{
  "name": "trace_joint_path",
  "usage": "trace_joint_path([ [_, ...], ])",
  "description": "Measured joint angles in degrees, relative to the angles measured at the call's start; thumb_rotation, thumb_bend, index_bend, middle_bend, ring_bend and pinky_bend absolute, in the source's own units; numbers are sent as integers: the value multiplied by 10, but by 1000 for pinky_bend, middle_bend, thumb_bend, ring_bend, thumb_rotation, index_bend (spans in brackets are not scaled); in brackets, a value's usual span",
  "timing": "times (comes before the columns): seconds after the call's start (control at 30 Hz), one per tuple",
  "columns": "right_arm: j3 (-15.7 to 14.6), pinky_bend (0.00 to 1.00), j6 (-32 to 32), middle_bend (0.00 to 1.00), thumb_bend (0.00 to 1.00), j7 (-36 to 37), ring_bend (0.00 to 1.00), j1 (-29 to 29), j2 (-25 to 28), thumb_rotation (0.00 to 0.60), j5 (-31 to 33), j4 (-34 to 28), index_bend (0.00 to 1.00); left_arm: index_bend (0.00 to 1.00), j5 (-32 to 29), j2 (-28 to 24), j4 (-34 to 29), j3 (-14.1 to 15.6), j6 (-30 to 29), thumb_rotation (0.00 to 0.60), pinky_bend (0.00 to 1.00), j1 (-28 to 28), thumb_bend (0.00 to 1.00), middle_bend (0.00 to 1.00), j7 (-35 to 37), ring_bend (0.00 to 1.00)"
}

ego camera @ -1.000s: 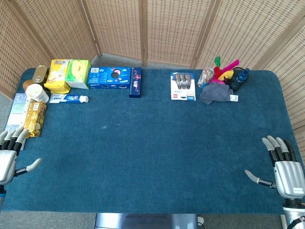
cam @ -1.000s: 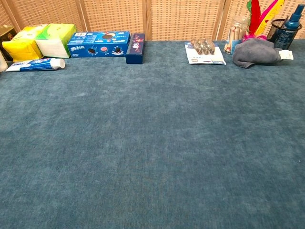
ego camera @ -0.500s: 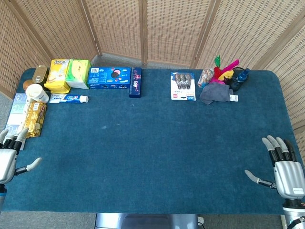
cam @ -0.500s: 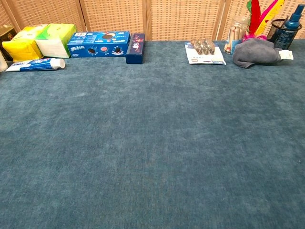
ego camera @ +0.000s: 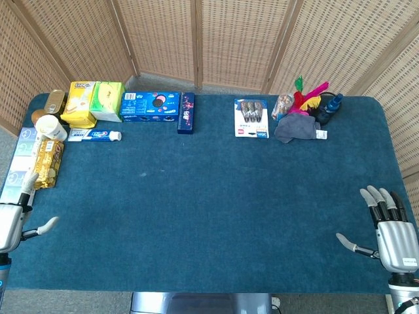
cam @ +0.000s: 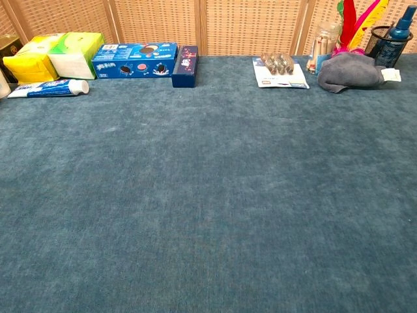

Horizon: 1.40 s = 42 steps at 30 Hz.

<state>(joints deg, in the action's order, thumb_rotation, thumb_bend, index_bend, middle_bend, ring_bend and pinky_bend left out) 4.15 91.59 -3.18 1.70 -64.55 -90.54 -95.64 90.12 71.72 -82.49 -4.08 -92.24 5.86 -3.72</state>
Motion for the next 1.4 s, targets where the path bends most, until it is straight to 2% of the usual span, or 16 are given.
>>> trace_joint_path([
  [0.17, 0, 10, 1, 0, 0, 4, 0, -1, 3, 243, 0, -2, 0, 7, 5, -4, -4, 5, 12, 0, 1000, 5, 0, 1000, 13, 1000],
  [0.4, -2, 10, -6, 0, 0, 4, 0, 0, 2, 246, 2, -3, 0, 10, 33, -17, -17, 14, 26, 0, 1000, 21, 0, 1000, 69, 1000],
  [0.5, -3, 10, -9, 0, 0, 3, 0, 2, 2, 247, 2, -5, 0, 29, 57, -22, -18, 20, 31, 0, 1000, 35, 0, 1000, 115, 1000],
  [0.6, -4, 9, -10, 0, 0, 0, 0, 2, 1, 247, 1, -7, 0, 39, 86, -27, -14, 31, 40, 0, 1000, 54, 0, 1000, 191, 1000],
  [0.83, -1, 9, -12, 0, 0, -2, 0, 2, 1, 243, 10, -8, 0, 57, 175, -35, -13, 75, 104, 0, 1000, 151, 0, 1000, 464, 1000],
  [1.0, 4, 10, -15, 0, 0, 5, 0, 3, 3, 245, 21, -6, 0, 70, 247, -31, -37, 113, 163, 0, 1000, 251, 0, 1000, 594, 1000],
  [1.13, 6, 10, -17, 0, 0, 10, 0, 3, 5, 248, 25, -5, 0, 79, 278, -18, -66, 129, 201, 0, 1000, 307, 0, 1000, 625, 1000],
  [1.4, 13, 9, -19, 0, 0, 27, 0, 4, 12, 245, 37, -3, 0, 88, 280, 19, -127, 129, 271, 0, 1000, 388, 0, 1000, 635, 1000],
])
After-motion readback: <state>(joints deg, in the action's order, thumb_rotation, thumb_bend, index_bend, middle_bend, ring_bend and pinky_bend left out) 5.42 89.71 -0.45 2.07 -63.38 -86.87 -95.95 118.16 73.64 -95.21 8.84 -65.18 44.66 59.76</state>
